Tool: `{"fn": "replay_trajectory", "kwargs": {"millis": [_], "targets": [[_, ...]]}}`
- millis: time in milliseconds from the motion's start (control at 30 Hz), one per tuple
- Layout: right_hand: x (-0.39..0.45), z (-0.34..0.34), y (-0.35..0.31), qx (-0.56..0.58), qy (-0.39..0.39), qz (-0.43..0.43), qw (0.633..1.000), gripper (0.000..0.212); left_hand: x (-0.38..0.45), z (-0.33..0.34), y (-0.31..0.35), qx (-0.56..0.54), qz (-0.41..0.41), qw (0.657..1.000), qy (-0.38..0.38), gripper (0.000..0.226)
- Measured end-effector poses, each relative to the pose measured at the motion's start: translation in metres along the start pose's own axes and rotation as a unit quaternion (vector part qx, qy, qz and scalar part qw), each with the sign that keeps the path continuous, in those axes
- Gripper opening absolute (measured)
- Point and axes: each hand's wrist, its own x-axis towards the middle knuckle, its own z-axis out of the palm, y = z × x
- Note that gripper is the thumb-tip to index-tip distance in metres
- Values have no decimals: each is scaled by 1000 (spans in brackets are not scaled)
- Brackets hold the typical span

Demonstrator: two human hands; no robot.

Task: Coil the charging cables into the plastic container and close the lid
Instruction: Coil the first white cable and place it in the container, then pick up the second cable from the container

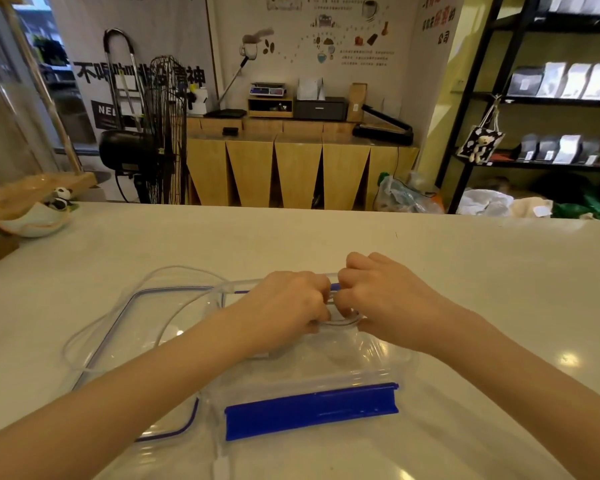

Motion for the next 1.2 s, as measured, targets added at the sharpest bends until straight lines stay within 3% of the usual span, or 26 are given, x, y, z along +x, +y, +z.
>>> {"fn": "replay_trajectory", "kwargs": {"millis": [133, 267, 467, 733, 967, 1200], "targets": [[9, 6, -2, -38, -64, 12, 997, 20, 3, 4, 4, 3, 45, 999, 21, 17], [14, 7, -3, -48, -136, 41, 989, 22, 6, 12, 7, -14, 32, 999, -35, 19], [7, 4, 3, 41, -148, 60, 986, 28, 0, 12, 3, -102, -21, 993, -52, 26], [11, -14, 9, 211, -38, 113, 970, 19, -16, -25, -10, -212, -108, 971, 22, 26], [36, -30, -3, 304, 35, 80, 949, 18, -58, -49, -35, -271, -219, 928, 129, 16], [88, -40, -34, 364, 66, -4, 929, 18, -118, -45, -65, -282, -345, 882, 156, 16]]}}
